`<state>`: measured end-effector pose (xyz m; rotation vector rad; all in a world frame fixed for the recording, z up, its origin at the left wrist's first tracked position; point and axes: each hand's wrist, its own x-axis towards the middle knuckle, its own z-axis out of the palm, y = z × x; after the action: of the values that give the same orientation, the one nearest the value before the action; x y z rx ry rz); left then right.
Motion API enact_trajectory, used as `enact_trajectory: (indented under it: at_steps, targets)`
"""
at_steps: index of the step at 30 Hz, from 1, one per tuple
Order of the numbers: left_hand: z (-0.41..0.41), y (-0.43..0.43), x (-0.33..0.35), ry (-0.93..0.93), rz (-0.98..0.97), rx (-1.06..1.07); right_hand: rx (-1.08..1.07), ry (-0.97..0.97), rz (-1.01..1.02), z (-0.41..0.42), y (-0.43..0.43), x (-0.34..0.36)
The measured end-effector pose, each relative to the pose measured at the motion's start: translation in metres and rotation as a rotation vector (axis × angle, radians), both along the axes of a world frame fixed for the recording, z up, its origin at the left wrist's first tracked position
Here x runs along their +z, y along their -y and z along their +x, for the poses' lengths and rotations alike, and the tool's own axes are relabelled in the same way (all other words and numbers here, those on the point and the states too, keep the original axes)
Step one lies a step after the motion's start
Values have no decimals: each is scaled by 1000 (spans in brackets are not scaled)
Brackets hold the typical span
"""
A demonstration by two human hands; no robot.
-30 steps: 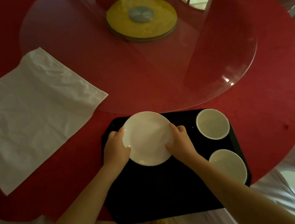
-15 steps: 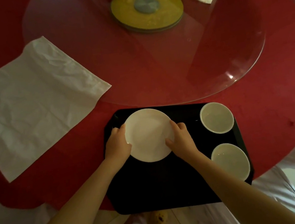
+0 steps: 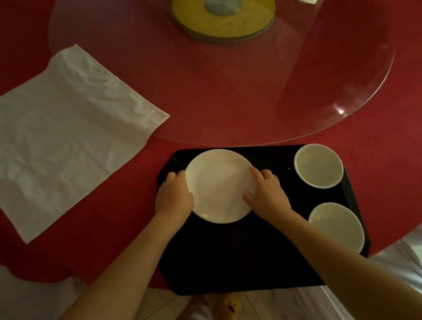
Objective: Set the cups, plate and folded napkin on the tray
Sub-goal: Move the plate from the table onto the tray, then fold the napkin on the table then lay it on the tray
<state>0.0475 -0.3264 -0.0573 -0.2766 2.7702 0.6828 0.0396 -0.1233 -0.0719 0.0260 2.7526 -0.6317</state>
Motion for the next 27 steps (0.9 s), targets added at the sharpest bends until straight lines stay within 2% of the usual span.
enact_trajectory:
  at_steps: [3, 8, 17, 24, 27]
  targets:
    - [-2, 2, 7, -83, -50, 7, 0, -14, 13, 1, 1, 3]
    - [-3, 6, 12, -222, -7, -63, 68, -96, 87, -1, 4, 15]
    - [-2, 34, 32, -139, 35, -132, 243, -38, 123, -29, 21, 46]
    - [24, 79, 52, -283, 17, 57, 323, -75, 38, -39, 68, 68]
    - [33, 108, 55, -274, -7, 154, 370, -106, 16, -44, 94, 76]
